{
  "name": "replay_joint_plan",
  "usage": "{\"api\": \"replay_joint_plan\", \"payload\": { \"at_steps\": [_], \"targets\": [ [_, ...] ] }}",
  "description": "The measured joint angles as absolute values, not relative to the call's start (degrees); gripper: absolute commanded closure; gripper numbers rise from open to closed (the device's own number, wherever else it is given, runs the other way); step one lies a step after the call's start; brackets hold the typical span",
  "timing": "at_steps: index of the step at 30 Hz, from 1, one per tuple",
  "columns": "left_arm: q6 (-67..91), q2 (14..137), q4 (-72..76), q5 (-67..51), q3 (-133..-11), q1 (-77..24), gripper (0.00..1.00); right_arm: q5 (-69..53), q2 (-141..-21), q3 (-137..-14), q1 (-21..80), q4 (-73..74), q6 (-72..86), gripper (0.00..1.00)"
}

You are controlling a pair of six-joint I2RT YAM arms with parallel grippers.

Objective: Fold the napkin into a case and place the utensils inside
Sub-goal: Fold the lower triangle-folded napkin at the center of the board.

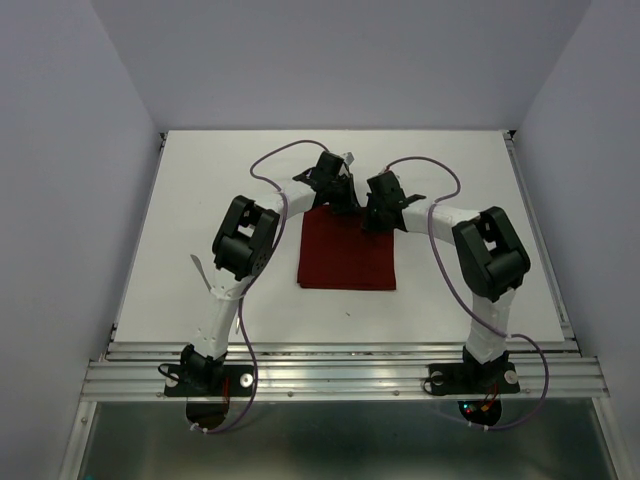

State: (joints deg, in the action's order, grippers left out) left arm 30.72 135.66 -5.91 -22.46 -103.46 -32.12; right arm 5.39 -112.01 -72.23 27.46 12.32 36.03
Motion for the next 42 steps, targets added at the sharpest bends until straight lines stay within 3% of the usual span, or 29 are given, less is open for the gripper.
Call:
{"api": "replay_joint_plan", "payload": {
  "at_steps": [3, 6, 8, 12, 13, 16, 20, 27, 36, 42],
  "targets": [
    [30.72, 135.66, -5.78, -22.48, -103.33, -32.12, 1.0, 5.58, -112.01, -72.2, 27.46, 12.38, 36.03, 0.99],
    [30.74, 135.59, -5.58, -22.48, -103.18, -32.12, 1.0, 6.39, -111.66, -72.2, 27.46, 12.93, 35.99, 0.91],
    [30.74, 135.57, -5.52, -22.48, -103.11, -32.12, 1.0, 8.4, -110.89, -72.25, 27.46, 14.11, 35.75, 0.84],
    [30.74, 135.57, -5.5, -22.48, -103.09, -32.12, 1.0, 10.26, -108.55, -72.79, 26.44, 15.29, 34.79, 0.6],
    [30.74, 135.57, -5.5, -22.48, -103.09, -32.12, 1.0, 10.22, -108.27, -73.17, 25.85, 15.4, 34.7, 0.46],
    [30.72, 135.57, -5.48, -22.48, -103.09, -32.12, 1.0, 9.47, -108.14, -75.29, 22.24, 15.77, 33.85, 0.34],
    [30.72, 135.57, -5.48, -22.5, -103.09, -32.12, 1.0, 8.34, -109.91, -78.08, 18.9, 16.67, 32.69, 0.28],
    [30.72, 135.57, -5.48, -22.5, -103.09, -32.12, 1.0, 5.48, -114.02, -78.7, 18.81, 18.76, 32.14, 0.3],
    [30.74, 135.57, -5.48, -22.5, -103.09, -32.12, 1.0, 3.38, -114.39, -77.87, 18.81, 17.52, 32.93, 0.54],
    [30.72, 135.57, -5.48, -22.5, -103.09, -32.12, 1.0, 3.16, -113.54, -76.75, 18.79, 17.43, 33.43, 0.57]
  ]
}}
